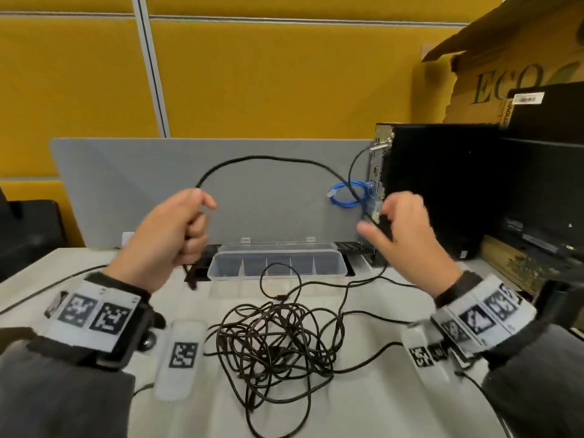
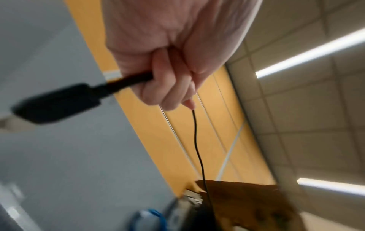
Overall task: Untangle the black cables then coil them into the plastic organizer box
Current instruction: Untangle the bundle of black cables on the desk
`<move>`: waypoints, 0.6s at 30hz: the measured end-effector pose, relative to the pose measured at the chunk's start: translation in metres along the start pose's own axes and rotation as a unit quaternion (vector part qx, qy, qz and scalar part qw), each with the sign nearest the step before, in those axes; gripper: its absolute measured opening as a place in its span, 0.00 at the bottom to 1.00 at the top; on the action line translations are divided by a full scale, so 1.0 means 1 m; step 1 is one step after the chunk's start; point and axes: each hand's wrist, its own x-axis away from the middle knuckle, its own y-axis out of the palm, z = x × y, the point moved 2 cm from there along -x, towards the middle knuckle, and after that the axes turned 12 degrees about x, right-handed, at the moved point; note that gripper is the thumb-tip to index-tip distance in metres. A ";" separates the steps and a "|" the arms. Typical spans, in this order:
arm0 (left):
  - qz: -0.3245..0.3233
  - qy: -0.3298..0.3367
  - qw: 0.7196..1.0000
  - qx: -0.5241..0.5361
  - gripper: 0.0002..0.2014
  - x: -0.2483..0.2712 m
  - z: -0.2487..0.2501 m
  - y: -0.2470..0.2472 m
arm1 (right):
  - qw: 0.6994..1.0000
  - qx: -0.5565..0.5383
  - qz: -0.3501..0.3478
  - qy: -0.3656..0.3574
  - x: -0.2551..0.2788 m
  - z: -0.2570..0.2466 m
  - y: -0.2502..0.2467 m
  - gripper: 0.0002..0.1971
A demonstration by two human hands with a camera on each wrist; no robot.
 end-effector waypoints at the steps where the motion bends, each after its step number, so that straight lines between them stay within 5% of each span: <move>1: 0.038 0.007 0.998 -0.058 0.14 -0.003 0.000 -0.011 | 0.995 0.007 -0.104 -0.006 0.012 0.000 0.006 0.15; 3: 0.086 0.016 0.979 -0.182 0.14 -0.008 -0.005 -0.030 | 0.926 0.076 -0.364 -0.065 0.035 -0.003 0.021 0.15; 5: 0.108 0.024 0.937 -0.332 0.15 -0.014 -0.014 -0.048 | 0.830 0.125 -0.529 -0.127 0.057 -0.004 0.039 0.17; 9: 0.074 -0.077 0.805 -0.584 0.15 -0.012 -0.029 -0.071 | 0.771 0.103 -0.607 -0.165 0.081 -0.012 0.068 0.17; 12: 0.046 -0.029 0.705 -0.708 0.16 0.000 -0.029 -0.049 | 0.764 0.095 -0.608 -0.197 0.082 -0.019 0.072 0.09; 13: 0.022 0.029 0.704 -0.710 0.19 0.006 -0.030 -0.033 | 0.772 0.083 -0.599 -0.198 0.080 -0.020 0.071 0.11; 15: -0.100 0.124 0.749 -0.643 0.29 0.025 -0.036 0.013 | 0.804 0.050 -0.557 -0.201 0.071 -0.023 0.063 0.14; 16: -0.174 0.127 0.769 -0.602 0.33 0.034 -0.043 0.036 | 0.824 0.029 -0.529 -0.204 0.065 -0.027 0.055 0.14; 18: -0.291 0.074 0.746 -0.594 0.37 0.042 -0.066 0.068 | 0.856 -0.017 -0.478 -0.197 0.052 -0.032 0.036 0.12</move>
